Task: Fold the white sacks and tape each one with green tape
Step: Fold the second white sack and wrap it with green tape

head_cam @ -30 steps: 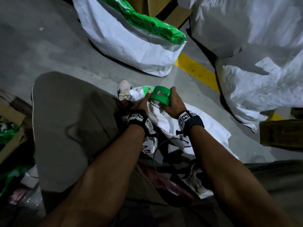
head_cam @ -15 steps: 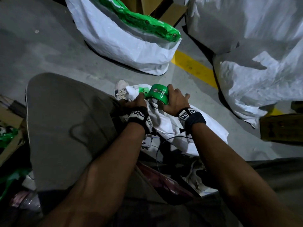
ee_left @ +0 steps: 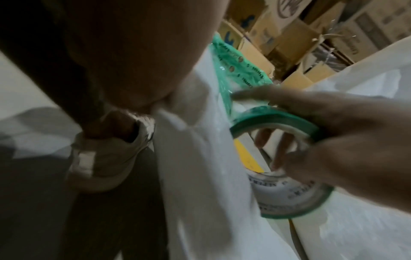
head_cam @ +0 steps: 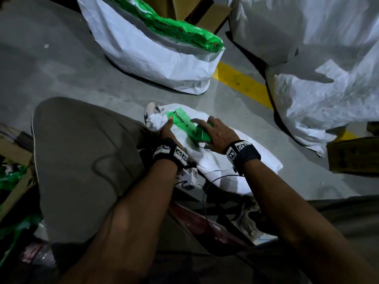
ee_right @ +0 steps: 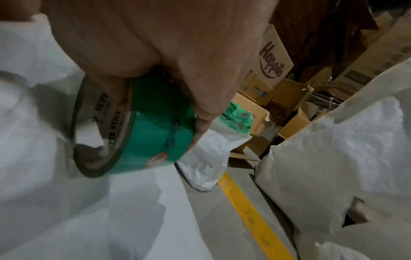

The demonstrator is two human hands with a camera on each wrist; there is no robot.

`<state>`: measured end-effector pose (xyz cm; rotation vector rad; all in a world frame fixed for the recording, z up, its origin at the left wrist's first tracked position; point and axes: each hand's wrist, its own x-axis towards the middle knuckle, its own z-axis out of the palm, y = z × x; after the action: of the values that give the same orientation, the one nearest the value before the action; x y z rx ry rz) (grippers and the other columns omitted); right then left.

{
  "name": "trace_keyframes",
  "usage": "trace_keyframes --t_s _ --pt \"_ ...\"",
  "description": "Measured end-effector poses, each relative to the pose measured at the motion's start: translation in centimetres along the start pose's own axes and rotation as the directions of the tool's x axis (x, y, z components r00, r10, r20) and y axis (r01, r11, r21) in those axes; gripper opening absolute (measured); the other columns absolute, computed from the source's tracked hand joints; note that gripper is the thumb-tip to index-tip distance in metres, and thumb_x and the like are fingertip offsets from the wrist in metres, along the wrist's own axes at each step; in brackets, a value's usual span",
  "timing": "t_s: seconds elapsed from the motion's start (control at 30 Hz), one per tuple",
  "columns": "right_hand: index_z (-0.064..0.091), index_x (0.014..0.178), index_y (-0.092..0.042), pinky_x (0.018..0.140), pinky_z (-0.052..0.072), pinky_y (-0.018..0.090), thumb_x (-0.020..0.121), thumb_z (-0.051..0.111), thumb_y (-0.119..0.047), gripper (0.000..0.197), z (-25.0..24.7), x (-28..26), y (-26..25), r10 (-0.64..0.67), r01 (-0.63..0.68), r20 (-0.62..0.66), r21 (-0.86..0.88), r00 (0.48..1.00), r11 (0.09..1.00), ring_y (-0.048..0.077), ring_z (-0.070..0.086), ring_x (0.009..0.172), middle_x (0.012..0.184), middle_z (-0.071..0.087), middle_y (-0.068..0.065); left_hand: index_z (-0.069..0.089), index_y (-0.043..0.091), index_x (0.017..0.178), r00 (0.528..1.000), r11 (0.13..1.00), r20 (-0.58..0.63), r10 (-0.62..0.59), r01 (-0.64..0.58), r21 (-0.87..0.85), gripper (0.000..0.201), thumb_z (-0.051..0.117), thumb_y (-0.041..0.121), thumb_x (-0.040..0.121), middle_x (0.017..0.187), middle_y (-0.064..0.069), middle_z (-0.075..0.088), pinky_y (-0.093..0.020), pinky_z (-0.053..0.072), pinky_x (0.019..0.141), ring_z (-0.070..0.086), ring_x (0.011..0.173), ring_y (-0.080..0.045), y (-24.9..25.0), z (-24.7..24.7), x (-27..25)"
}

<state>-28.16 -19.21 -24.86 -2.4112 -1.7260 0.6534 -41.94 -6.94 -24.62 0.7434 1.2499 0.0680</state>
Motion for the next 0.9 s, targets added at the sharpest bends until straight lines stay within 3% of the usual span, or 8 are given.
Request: trace_keyframes --t_s 0.07,0.13,0.2,0.27,0.43,0.57,0.7,0.9 --pt "0.04 0.149 -0.035 0.074 0.051 0.044 0.076 0.078 -0.035 0.083 0.6 0.0 -0.8 0.015 -0.012 0.053 -0.041 0.999 0.999 0.037 0.051 0.102 0.115 0.048 0.016 0.06 0.01 0.119 0.996 0.99 0.089 -0.009 0.021 -0.139 0.045 0.04 0.046 0.103 0.105 -0.013 0.072 -0.031 0.052 0.083 0.069 0.092 -0.026 -0.5 -0.1 -1.0" --pt "0.051 0.144 -0.03 0.075 0.052 0.044 0.078 0.076 -0.041 0.071 1.0 0.1 -1.6 0.049 -0.047 0.078 -0.025 0.996 0.999 0.038 0.053 0.102 0.112 0.05 0.018 0.054 0.015 0.132 0.996 0.997 0.085 -0.011 0.017 -0.079 0.038 0.055 0.036 0.1 0.121 -0.005 0.065 -0.012 0.05 0.085 0.062 0.105 -0.015 -1.2 0.2 -2.1" --pt "0.06 0.135 -0.023 0.072 0.051 0.043 0.08 0.073 -0.047 0.061 1.5 0.2 -2.1 0.09 -0.089 0.09 -0.019 0.992 0.996 0.039 0.056 0.096 0.107 0.053 0.018 0.055 0.012 0.133 0.998 0.999 -0.02 0.052 -0.051 0.013 0.043 0.064 0.029 0.095 0.14 -0.012 0.056 -0.014 0.05 0.083 0.054 0.111 -0.014 -2.1 0.6 -1.8" --pt "0.065 0.123 -0.016 0.07 0.052 0.044 0.081 0.07 -0.046 0.052 2.2 0.2 -2.5 0.132 -0.132 0.081 -0.004 0.988 0.991 0.04 0.057 0.094 0.105 0.051 0.017 0.052 0.0 0.137 0.996 0.997 -0.076 0.036 -0.031 0.069 0.056 0.074 0.019 0.089 0.137 -0.018 0.058 -0.02 0.053 0.071 0.055 0.102 -0.015 -2.6 1.1 -1.6" --pt "0.055 0.14 -0.02 0.07 0.05 0.048 0.078 0.077 -0.034 0.067 3.4 0.0 -3.5 0.144 -0.145 0.02 0.073 0.989 0.987 0.04 0.053 0.096 0.11 0.051 0.021 0.069 0.015 0.121 0.949 0.989 -0.289 0.127 -0.101 0.104 0.101 0.087 0.075 0.042 0.108 0.005 0.074 -0.034 0.057 0.091 0.072 0.096 -0.016 -4.7 1.7 0.1" --pt "0.053 0.137 -0.01 0.082 0.05 0.046 0.068 0.084 -0.022 0.077 2.3 -0.2 -3.6 0.175 -0.147 -0.065 0.307 0.982 0.94 0.042 0.056 0.101 0.112 0.053 0.021 0.069 0.008 0.121 0.887 0.984 -0.429 0.171 -0.133 0.117 0.059 0.086 0.04 0.073 0.112 -0.002 0.073 -0.031 0.055 0.083 0.071 0.099 -0.021 -2.8 0.8 -0.1" --pt "0.046 0.137 -0.009 0.101 0.042 0.039 0.069 0.076 -0.052 0.086 0.5 -2.1 -1.6 0.316 -0.177 -0.206 0.503 0.926 0.846 0.032 0.05 0.115 0.127 0.05 0.009 0.063 0.0 0.125 0.896 0.968 -0.37 0.244 -0.205 0.143 0.058 0.082 0.03 0.079 0.113 -0.005 0.067 -0.029 0.049 0.087 0.065 0.107 -0.022 0.4 2.0 -0.4" --pt "0.026 0.145 -0.01 0.098 0.054 0.04 0.075 0.083 0.002 0.092 -2.4 -8.0 0.0 0.569 -0.054 -0.311 0.843 0.761 0.535 0.027 0.065 0.116 0.136 0.055 0.019 0.068 -0.001 0.118 0.911 0.929 -0.184 0.369 -0.358 0.091 0.059 0.09 0.016 0.066 0.113 -0.009 0.072 -0.037 0.056 0.093 0.07 0.102 -0.022 2.6 8.2 -2.7"
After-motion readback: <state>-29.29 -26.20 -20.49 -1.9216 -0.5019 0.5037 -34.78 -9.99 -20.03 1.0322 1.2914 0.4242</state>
